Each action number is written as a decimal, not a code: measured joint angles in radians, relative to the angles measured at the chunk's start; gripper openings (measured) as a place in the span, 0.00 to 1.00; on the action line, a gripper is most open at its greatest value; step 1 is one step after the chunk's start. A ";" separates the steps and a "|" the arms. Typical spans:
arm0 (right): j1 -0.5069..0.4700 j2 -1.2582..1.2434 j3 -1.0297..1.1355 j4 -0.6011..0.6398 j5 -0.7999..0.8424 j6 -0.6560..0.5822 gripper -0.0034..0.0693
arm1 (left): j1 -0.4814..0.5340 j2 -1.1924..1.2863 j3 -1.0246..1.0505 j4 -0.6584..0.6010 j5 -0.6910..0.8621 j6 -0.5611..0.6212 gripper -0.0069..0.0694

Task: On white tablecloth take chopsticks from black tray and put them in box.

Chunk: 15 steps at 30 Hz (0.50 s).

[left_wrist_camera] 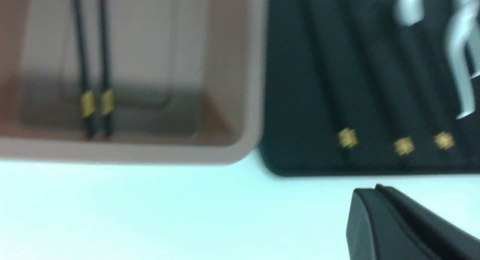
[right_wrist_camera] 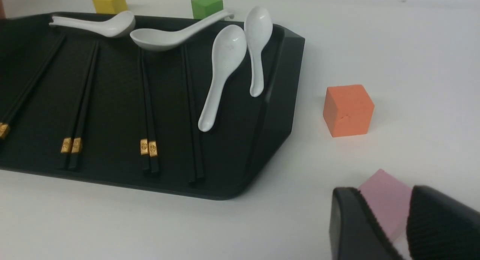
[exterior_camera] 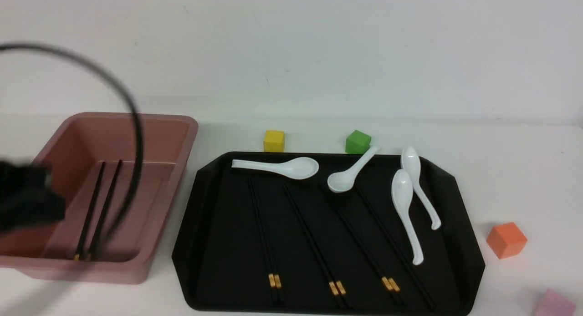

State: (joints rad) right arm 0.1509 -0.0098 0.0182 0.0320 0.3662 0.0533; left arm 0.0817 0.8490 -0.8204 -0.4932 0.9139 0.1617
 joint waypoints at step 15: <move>0.000 0.000 0.000 0.000 0.000 0.000 0.38 | 0.000 -0.751 0.492 -0.236 -0.514 0.127 0.07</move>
State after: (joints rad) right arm 0.1509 -0.0098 0.0182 0.0320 0.3662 0.0533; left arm 0.0817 0.0980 -0.3287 -0.7287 0.3998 0.2891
